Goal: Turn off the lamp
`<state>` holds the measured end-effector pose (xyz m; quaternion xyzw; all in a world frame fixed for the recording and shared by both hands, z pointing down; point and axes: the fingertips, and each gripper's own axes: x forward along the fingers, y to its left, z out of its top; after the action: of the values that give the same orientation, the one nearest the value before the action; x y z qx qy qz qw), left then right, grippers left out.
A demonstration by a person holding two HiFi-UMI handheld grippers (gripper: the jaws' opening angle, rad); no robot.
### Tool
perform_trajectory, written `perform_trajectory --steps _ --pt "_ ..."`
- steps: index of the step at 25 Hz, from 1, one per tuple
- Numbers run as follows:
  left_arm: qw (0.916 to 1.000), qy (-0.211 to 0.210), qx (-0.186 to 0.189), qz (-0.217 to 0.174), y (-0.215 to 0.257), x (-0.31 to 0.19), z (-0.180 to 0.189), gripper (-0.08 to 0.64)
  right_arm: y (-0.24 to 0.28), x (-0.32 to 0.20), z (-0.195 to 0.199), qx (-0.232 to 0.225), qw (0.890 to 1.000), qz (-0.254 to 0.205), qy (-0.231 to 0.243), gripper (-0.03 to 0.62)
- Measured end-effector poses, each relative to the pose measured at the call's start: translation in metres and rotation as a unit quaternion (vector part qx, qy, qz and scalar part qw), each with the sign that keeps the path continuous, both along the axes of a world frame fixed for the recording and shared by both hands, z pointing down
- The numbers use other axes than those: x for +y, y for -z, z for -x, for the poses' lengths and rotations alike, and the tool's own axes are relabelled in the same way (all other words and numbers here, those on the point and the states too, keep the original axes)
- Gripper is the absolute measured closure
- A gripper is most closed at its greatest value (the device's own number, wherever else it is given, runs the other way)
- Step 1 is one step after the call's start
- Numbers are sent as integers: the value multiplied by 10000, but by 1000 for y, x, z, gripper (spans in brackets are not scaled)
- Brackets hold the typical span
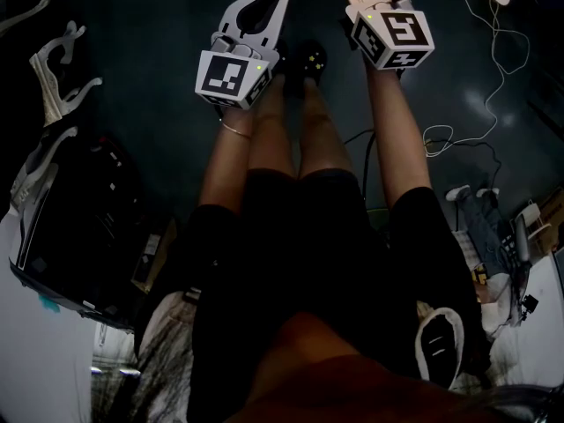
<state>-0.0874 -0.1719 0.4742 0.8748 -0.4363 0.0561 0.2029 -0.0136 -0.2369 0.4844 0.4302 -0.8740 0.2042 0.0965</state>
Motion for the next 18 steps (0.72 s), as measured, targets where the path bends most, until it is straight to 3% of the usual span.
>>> perform_trajectory --steps 10,18 --pt "9996 -133 -45 -229 -3 -5 -1 554 23 6 -4 -506 9986 -10 155 580" --pt "9997 -136 -146 -169 -11 -9 0 554 50 9 0 -770 9966 -158 259 580"
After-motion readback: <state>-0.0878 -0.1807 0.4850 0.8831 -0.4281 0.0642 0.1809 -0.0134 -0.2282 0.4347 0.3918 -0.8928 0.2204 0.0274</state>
